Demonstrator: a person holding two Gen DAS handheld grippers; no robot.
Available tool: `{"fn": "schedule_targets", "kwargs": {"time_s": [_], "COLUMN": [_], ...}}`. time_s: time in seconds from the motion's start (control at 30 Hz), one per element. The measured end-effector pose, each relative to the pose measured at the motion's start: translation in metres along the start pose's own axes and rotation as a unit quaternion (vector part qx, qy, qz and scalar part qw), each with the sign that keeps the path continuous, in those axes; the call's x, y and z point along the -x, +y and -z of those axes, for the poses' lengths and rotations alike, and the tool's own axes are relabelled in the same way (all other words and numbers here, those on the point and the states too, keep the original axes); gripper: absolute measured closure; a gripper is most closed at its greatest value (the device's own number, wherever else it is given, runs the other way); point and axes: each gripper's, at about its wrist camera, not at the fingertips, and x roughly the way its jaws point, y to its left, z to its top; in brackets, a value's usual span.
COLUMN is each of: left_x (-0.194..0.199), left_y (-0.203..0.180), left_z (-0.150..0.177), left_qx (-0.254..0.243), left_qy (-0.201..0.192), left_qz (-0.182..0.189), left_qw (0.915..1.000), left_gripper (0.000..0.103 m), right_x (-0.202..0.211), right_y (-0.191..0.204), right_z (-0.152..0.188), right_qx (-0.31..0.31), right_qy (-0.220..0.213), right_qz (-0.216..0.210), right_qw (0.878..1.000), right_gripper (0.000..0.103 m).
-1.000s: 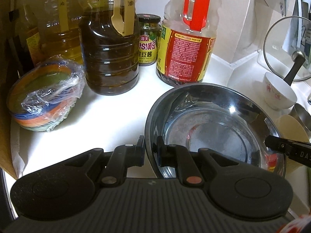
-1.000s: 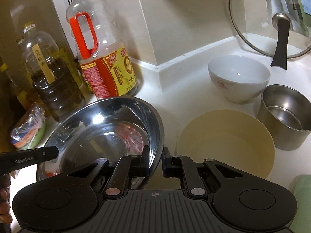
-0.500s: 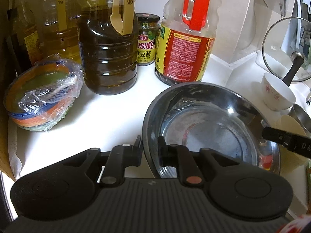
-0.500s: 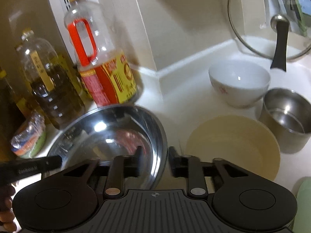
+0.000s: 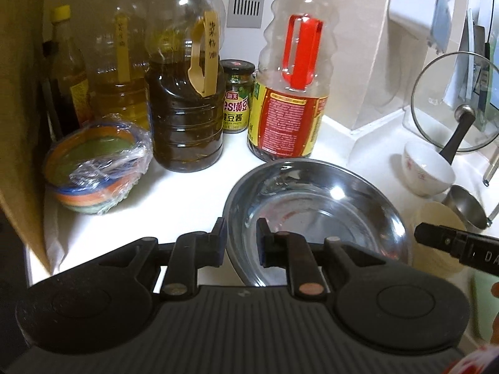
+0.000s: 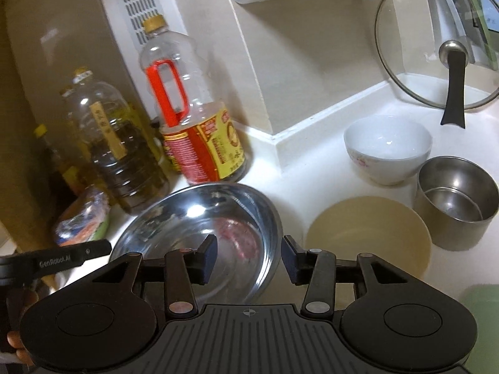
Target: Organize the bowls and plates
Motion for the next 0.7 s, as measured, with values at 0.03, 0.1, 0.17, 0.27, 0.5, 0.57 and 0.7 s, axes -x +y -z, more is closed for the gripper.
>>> {"fn": "schedule_targets", "kwargs": {"time_s": [0.03,0.1,0.17,0.27,0.5,0.57,0.7], "left_x": [0.006,0.018,0.030,0.046,0.071,0.077,0.086], "left_y": [-0.002,-0.006,-0.011,-0.023,-0.059,-0.069,-0.090], "left_z": [0.002,0.008,0.015,0.028,0.062,0.071,0.089], "left_qx": [0.002,0.008,0.012,0.012,0.008,0.007,0.005], "left_qy": [0.001,0.003,0.008,0.014,0.037,0.043,0.057], "left_qz": [0.000,0.004,0.006,0.011,0.025,0.029,0.035], "left_qw": [1.0000,1.0000,0.9999,0.9998,0.9990,0.9986,0.9978], "left_gripper": [0.086,0.086,0.085,0.085,0.085,0.085,0.085], "right_x": [0.005,0.017,0.028,0.044,0.082,0.090,0.108], "right_y": [-0.001,-0.004,-0.009,-0.016,-0.040,-0.047,-0.060], "right_z": [0.002,0.006,0.011,0.019,0.037,0.041,0.050], "right_qx": [0.002,0.006,0.008,0.012,0.020,0.019,0.019], "right_qy": [0.003,0.011,0.018,0.032,0.056,0.063,0.069], "right_qz": [-0.005,-0.015,-0.022,-0.036,-0.054,-0.057,-0.060], "right_qw": [1.000,1.000,1.000,0.999,0.997,0.996,0.996], "right_gripper": [0.057,0.056,0.056,0.055,0.053,0.052,0.052]}}
